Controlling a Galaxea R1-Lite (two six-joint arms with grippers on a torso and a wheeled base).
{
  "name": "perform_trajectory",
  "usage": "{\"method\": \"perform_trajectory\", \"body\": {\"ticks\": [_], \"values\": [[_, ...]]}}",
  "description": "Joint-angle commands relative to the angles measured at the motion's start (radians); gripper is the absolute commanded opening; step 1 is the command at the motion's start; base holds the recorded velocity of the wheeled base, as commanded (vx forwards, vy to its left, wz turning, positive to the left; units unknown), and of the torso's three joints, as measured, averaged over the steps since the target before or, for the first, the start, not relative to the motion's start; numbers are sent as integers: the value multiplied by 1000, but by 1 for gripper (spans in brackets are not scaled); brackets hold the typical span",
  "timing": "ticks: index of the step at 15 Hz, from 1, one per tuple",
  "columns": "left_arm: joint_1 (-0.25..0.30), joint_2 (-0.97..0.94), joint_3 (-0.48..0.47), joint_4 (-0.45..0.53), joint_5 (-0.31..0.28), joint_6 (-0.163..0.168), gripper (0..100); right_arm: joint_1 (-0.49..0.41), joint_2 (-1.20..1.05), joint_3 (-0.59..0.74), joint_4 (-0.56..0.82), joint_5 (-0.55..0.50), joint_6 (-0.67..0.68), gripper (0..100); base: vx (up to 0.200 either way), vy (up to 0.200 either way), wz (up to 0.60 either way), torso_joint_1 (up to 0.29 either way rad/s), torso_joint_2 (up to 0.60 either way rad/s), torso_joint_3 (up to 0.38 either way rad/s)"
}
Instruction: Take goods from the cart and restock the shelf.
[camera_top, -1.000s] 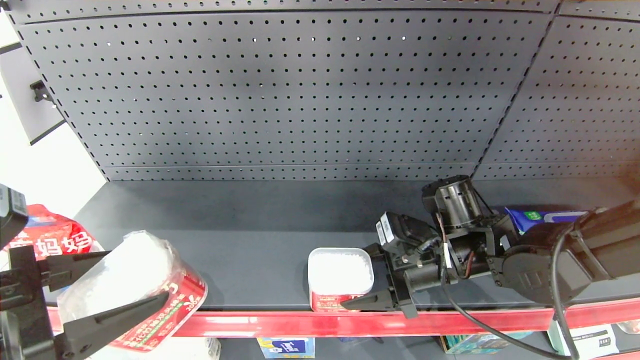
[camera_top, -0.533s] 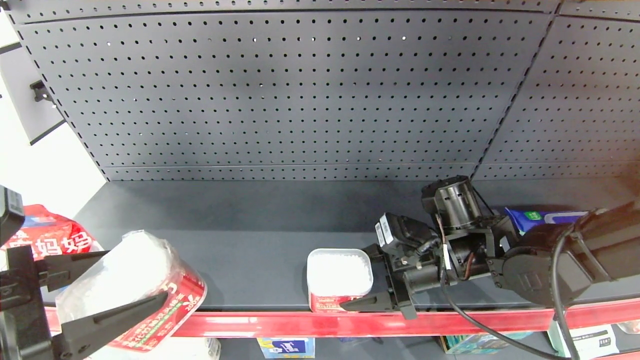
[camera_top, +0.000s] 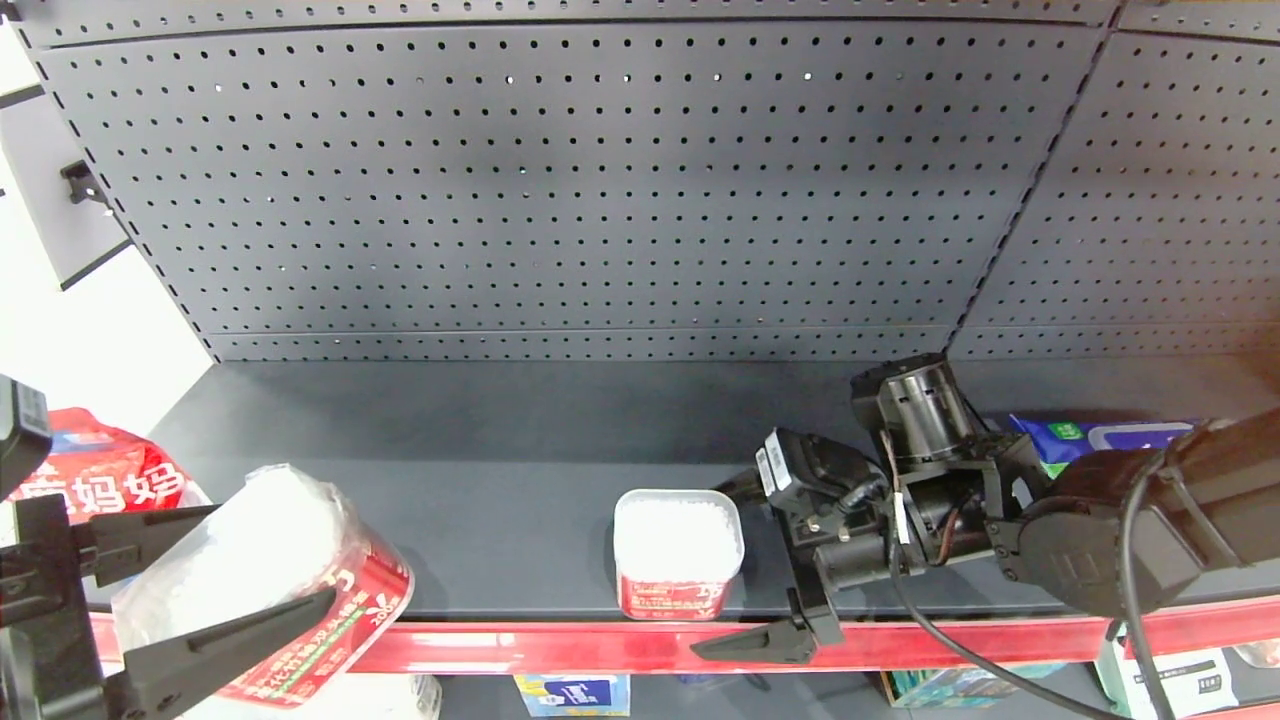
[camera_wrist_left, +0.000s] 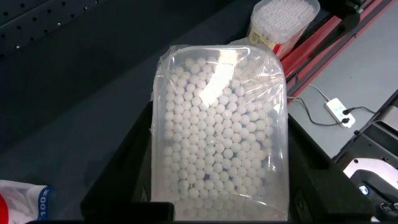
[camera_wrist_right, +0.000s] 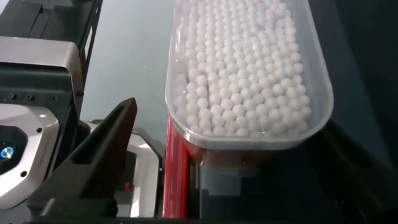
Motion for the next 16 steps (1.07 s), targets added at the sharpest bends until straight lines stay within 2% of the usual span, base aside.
{"method": "perform_trajectory", "body": {"ticks": [1,7,11,12,14,15,16], "values": [[0,1,0,0,-2,0,0,-17,-43,35,-1,-11,0,100,0,0,0,0,0,0],[-2,3,2,0,-20,0,0,-116,-249,207,-1,-38,1,100,0,0,0,0,0,0],[-2,7,-4,1,-20,2,0,-323,-522,353,-1,-75,43,100,0,0,0,0,0,0],[-3,9,-4,0,-22,3,0,-359,-569,376,-1,-109,61,100,0,0,0,0,0,0],[-3,9,-10,0,-57,8,0,-508,-787,490,-3,-282,189,100,0,0,0,0,0,0],[-3,10,-17,0,-68,8,0,-551,-879,517,-3,-376,287,100,0,0,0,0,0,0],[-3,17,-21,0,-68,8,0,-579,-962,523,1,-514,388,100,0,0,0,0,0,0]]}}
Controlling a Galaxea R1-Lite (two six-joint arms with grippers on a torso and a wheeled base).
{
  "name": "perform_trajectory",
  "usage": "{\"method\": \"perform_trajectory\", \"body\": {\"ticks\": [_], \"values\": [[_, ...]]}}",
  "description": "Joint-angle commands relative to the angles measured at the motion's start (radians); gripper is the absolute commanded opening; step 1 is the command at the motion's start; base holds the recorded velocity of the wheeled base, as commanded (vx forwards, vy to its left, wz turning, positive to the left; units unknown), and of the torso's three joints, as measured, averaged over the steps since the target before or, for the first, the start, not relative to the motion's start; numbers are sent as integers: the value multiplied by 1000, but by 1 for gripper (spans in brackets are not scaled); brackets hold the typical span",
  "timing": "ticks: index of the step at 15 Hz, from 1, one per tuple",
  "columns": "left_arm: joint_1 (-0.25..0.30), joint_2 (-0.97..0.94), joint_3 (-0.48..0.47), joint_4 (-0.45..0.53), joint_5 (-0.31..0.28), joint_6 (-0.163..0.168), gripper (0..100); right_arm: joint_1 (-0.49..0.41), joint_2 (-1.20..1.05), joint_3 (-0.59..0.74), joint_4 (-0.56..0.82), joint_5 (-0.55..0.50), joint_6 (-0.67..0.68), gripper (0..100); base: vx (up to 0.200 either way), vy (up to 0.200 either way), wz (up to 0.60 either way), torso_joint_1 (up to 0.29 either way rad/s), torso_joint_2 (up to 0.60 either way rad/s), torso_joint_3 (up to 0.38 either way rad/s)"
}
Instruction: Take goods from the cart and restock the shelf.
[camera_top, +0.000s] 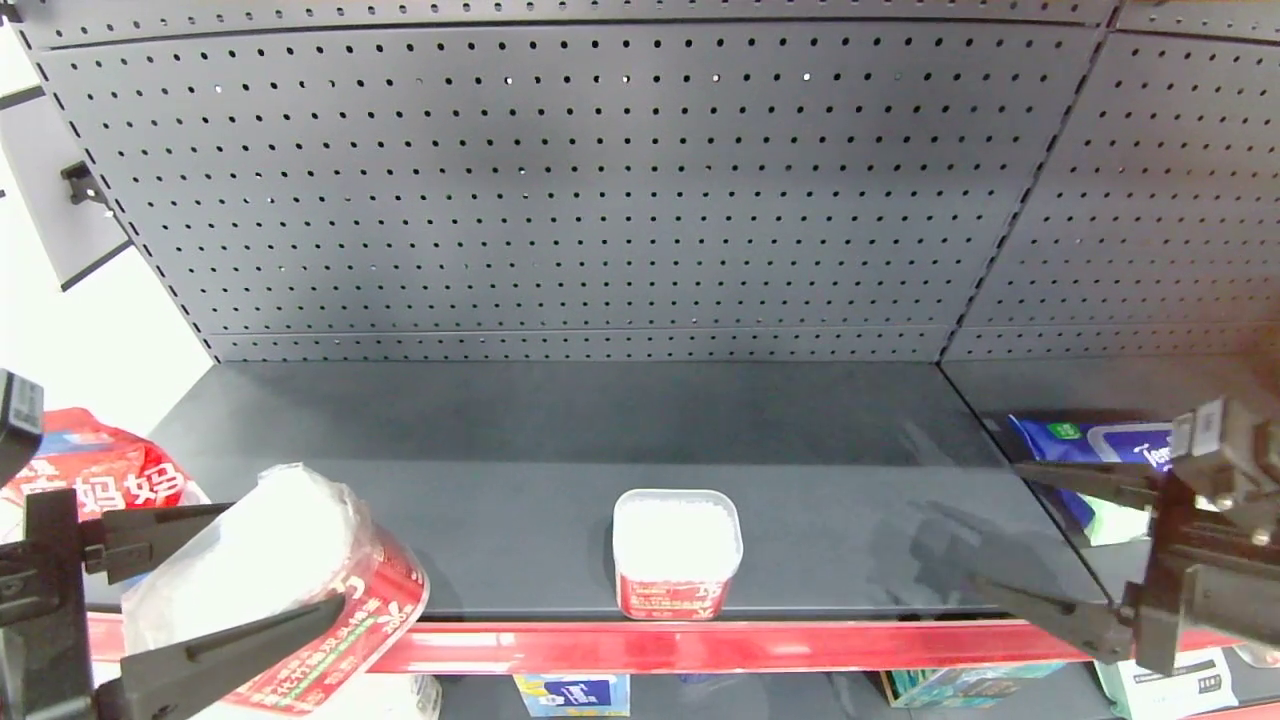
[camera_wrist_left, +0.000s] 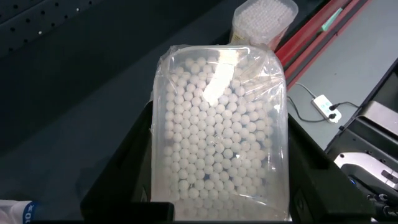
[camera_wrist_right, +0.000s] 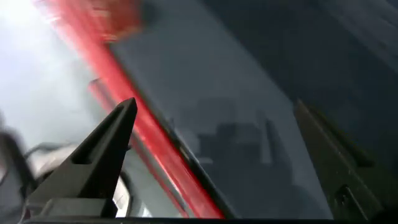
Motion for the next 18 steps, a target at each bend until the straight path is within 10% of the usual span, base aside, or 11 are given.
{"method": "perform_trajectory", "body": {"ticks": [1,3,9,13,18], "values": [[0,15,-6,-2,-3,0,0,-145,-328,82,9,-366,224,100,0,0,0,0,0,0],[0,23,-4,-8,-21,0,0,-147,-379,116,2,-521,303,100,0,0,0,0,0,0],[0,136,-79,-79,-93,6,0,-181,-417,159,19,-538,286,100,0,0,0,0,0,0],[-1,323,-208,-77,-142,156,0,-131,-525,176,30,-429,225,100,0,0,0,0,0,0],[-3,509,-328,-77,-208,265,0,-138,-813,162,338,-431,297,100,0,0,0,0,0,0]]}}
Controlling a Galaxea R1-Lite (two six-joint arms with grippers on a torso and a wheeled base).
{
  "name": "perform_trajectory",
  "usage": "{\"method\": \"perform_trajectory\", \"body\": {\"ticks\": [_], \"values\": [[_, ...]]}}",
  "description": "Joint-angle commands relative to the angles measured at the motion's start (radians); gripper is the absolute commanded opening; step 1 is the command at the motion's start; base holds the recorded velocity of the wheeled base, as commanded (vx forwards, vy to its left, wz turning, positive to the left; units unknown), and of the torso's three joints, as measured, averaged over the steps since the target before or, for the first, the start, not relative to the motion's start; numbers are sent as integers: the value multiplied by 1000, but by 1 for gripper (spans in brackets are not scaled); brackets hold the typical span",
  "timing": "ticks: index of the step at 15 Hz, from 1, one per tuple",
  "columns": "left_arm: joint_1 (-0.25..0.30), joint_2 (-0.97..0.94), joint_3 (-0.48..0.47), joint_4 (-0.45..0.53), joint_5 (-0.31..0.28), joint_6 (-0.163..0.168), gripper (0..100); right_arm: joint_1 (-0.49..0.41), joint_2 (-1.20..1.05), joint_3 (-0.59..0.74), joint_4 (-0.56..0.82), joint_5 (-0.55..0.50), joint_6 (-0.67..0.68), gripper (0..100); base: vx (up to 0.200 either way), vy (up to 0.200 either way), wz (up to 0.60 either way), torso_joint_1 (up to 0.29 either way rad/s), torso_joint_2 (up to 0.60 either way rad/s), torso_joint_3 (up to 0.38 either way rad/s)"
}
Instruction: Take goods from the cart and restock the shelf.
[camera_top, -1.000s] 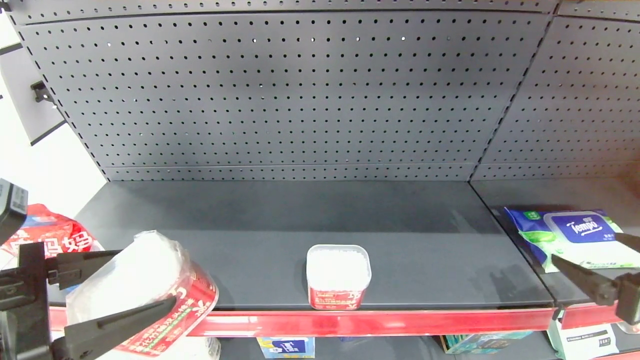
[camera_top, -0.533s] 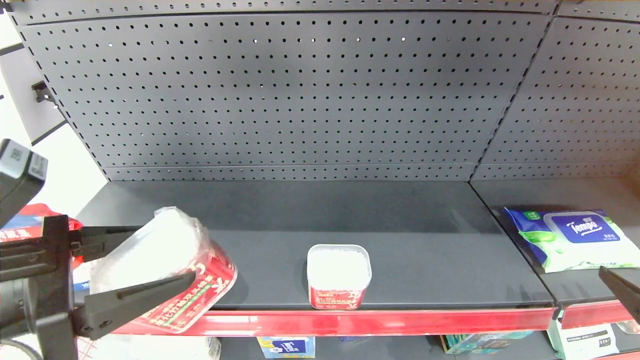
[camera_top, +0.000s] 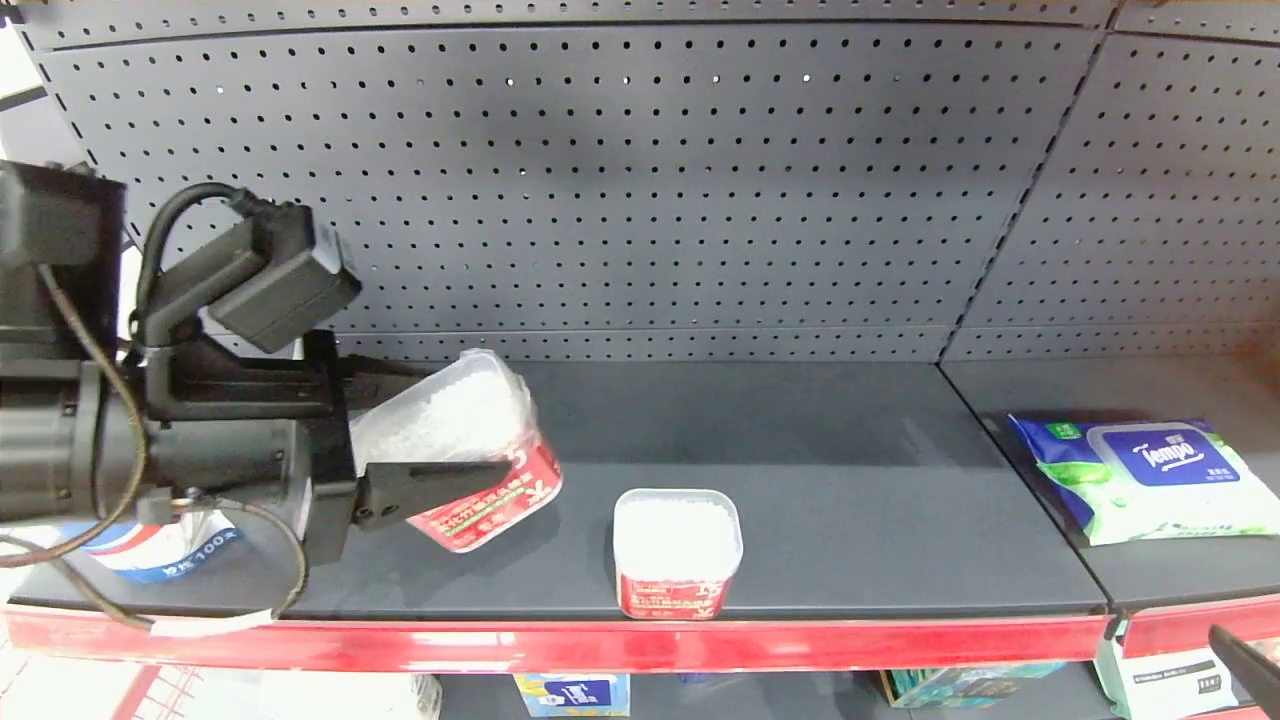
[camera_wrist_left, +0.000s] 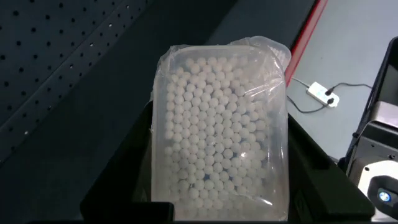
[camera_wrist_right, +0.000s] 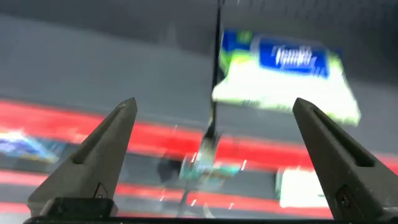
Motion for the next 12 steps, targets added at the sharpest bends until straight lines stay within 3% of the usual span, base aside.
{"method": "perform_trajectory", "body": {"ticks": [1,2,4,9,12], "values": [[-6,132,-75,1,-15,61,0,0,-190,-31,134,1,16,100,0,0,0,0,0,0],[-6,184,-122,2,-17,109,0,0,-242,-42,196,1,16,100,0,0,0,0,0,0],[-26,276,-213,2,-31,142,0,0,-301,-40,256,0,16,100,0,0,0,0,0,0],[-27,452,-409,5,-63,149,0,-1,-321,-46,270,-2,16,100,0,0,0,0,0,0],[-27,524,-444,5,-67,162,0,-1,-321,-43,272,-6,16,100,0,0,0,0,0,0]]}}
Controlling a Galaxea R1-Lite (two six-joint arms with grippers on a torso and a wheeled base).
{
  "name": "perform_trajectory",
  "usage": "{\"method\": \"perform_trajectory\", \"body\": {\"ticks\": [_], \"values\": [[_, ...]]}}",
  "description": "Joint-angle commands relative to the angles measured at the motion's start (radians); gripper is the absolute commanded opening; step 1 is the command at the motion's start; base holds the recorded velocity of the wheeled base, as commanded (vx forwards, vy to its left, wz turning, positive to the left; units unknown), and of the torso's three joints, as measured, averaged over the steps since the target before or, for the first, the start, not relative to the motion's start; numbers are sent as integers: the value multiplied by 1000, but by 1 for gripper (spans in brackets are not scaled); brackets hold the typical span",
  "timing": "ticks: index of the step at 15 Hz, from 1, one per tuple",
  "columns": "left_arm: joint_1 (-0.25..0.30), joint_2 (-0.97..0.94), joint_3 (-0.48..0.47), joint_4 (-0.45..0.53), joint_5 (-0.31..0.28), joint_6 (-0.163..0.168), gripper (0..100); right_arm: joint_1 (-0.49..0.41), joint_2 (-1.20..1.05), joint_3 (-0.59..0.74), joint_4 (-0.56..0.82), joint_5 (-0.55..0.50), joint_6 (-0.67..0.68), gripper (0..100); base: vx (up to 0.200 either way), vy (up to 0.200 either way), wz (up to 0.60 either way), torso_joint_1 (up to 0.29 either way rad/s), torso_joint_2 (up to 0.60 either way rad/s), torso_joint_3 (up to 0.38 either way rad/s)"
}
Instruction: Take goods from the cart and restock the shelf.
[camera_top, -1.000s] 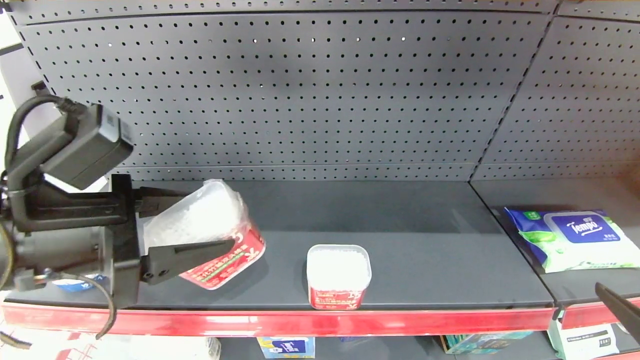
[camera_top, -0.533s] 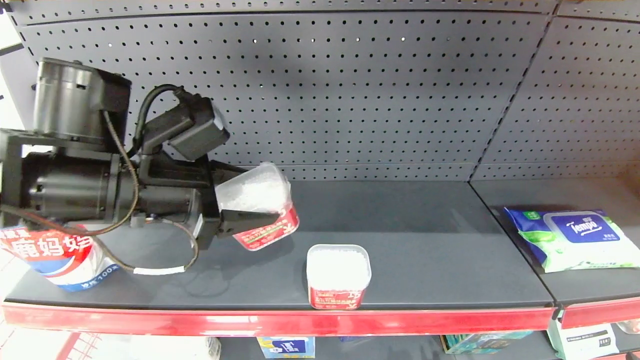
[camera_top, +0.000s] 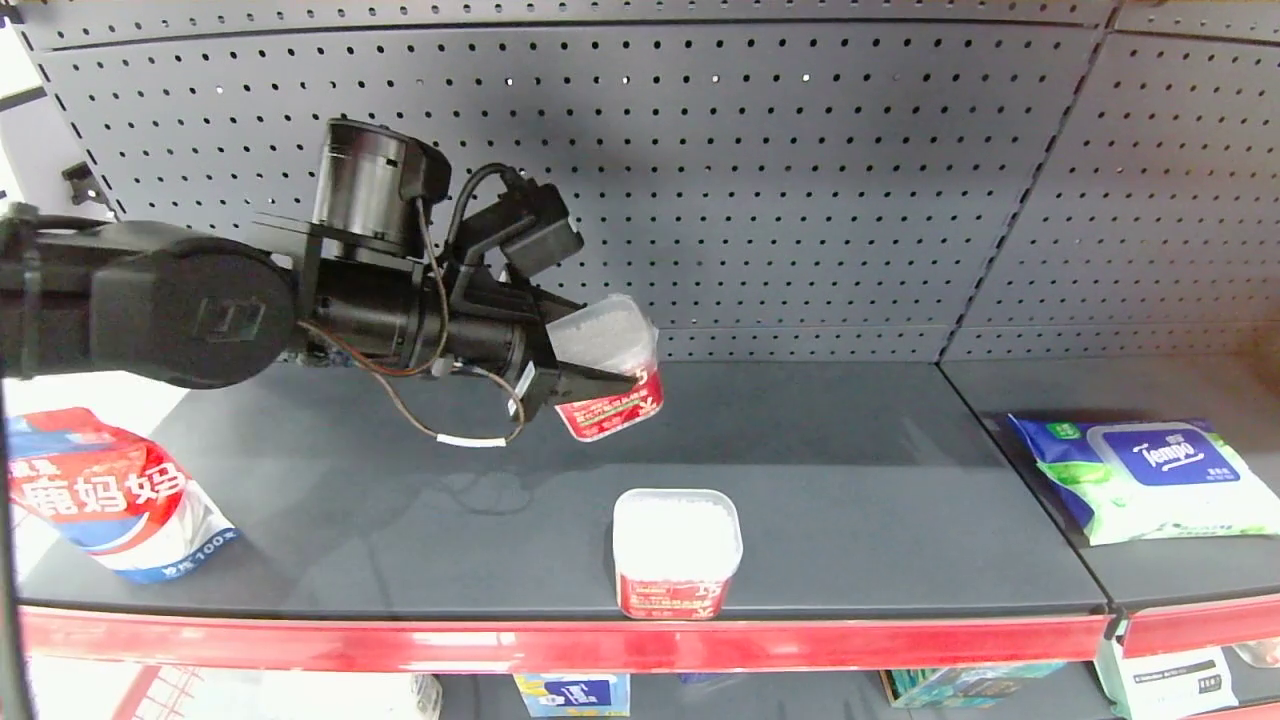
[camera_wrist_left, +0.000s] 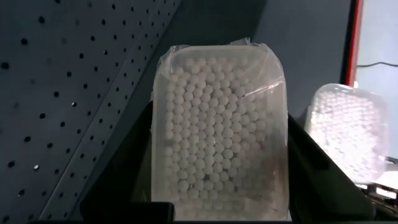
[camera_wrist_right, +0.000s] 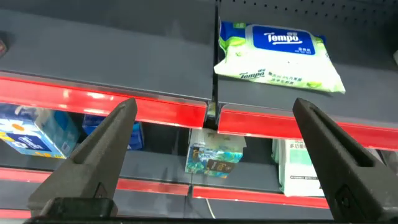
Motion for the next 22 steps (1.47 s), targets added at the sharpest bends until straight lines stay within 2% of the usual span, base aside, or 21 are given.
{"method": "perform_trajectory", "body": {"ticks": [1,4,8,10,14,15,16,22], "values": [[3,85,-30,0,-21,21,0,0,2,5,-1,-1,-2,100,0,0,0,0,0,0],[14,137,-49,-3,-64,66,0,0,1,15,0,-10,0,100,0,0,0,0,0,0],[17,174,-84,-3,-78,78,0,0,-1,21,0,-13,-2,100,0,0,0,0,0,0],[26,204,-113,-3,-95,123,0,-1,-9,23,0,-16,-2,100,0,0,0,0,0,0],[24,224,-128,-1,-103,175,0,-1,-9,20,0,-22,-2,100,0,0,0,0,0,0],[28,235,-128,-1,-103,213,0,-1,-9,21,0,-24,-2,100,0,0,0,0,0,0],[32,235,-127,0,-104,221,0,-1,-9,23,0,-24,-2,100,0,0,0,0,0,0],[40,233,-128,29,-123,215,0,-8,-9,26,0,-24,-3,100,0,0,0,0,0,0]]}}
